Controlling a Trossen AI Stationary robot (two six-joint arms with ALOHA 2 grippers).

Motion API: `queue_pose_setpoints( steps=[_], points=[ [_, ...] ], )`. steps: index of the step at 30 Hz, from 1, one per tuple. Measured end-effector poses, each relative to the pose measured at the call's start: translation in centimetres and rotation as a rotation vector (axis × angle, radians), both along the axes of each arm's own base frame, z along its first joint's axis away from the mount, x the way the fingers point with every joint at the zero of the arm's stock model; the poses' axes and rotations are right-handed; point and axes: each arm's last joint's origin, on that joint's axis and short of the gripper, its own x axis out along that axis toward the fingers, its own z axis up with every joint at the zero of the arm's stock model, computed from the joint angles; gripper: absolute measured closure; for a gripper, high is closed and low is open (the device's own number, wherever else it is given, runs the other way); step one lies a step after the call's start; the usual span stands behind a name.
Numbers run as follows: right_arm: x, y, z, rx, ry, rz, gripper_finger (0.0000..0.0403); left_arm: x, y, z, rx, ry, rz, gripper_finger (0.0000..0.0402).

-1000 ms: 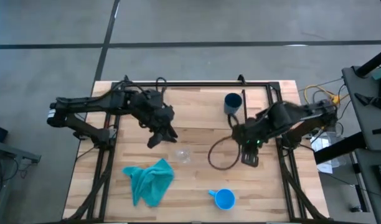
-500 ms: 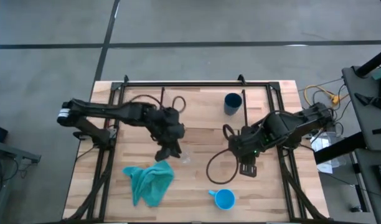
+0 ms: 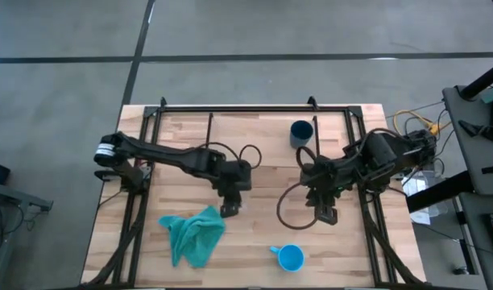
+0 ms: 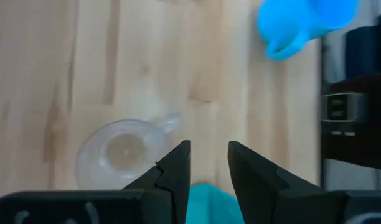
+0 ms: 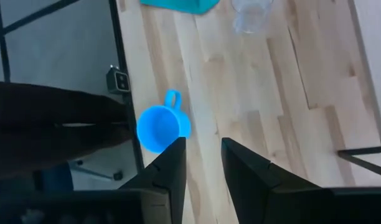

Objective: Stack small to large cups/mugs on shelf
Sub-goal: Put the transparent mug on the shelf

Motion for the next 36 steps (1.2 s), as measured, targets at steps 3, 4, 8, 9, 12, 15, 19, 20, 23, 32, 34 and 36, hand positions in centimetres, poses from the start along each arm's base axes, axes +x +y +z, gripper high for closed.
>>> queue_pose_setpoints(
  steps=[3,4,8,9,12,15,19,20,23,32,34,36],
  points=[
    [-0.1,0.0,0.1,-0.001,-0.006,0.003,0.0308,0.0,-0.4,-0.8,0.059,0.04,0.016,0.0308],
    [-0.1,0.0,0.1,-0.001,-0.006,0.004,0.0309,0.1,-0.6,-1.0,0.076,0.05,0.025,0.0308],
    [0.0,0.0,-0.2,-0.008,0.008,0.006,0.0309,0.1,-1.1,-1.7,0.156,0.082,0.061,0.0308],
    [0.0,0.0,-0.2,-0.009,0.011,0.006,0.0308,0.1,-1.1,-1.8,0.161,0.084,0.062,0.0308],
    [0.1,0.0,-0.5,-0.014,0.021,0.007,0.0307,0.2,-1.3,-2.1,0.15,0.107,0.085,0.0308],
    [0.0,0.0,-0.5,-0.015,0.024,0.007,0.031,0.1,-1.5,-2.5,0.148,0.132,0.093,0.0308],
    [0.1,0.0,-0.6,-0.016,0.028,0.008,0.0312,0.3,-1.8,-3.3,0.152,0.149,0.085,0.0308],
    [0.1,0.0,-0.7,-0.017,0.029,0.007,0.0312,0.5,-1.9,-3.6,0.154,0.155,0.081,0.0308],
    [0.1,0.0,-0.8,-0.02,0.035,0.008,0.0309,0.8,-2.3,-4.3,0.156,0.168,0.072,0.0308],
    [0.2,0.1,-1.1,-0.024,0.044,0.01,0.0314,1.8,-2.7,-6.9,0.17,0.228,0.062,0.0308],
    [0.2,0.1,-1.1,-0.024,0.044,0.01,0.0312,2.0,-2.7,-7.2,0.172,0.234,0.063,0.0309],
    [0.2,0.1,-1.1,-0.025,0.046,0.01,0.031,2.1,-2.6,-7.4,0.175,0.239,0.064,0.0315]
  ],
)
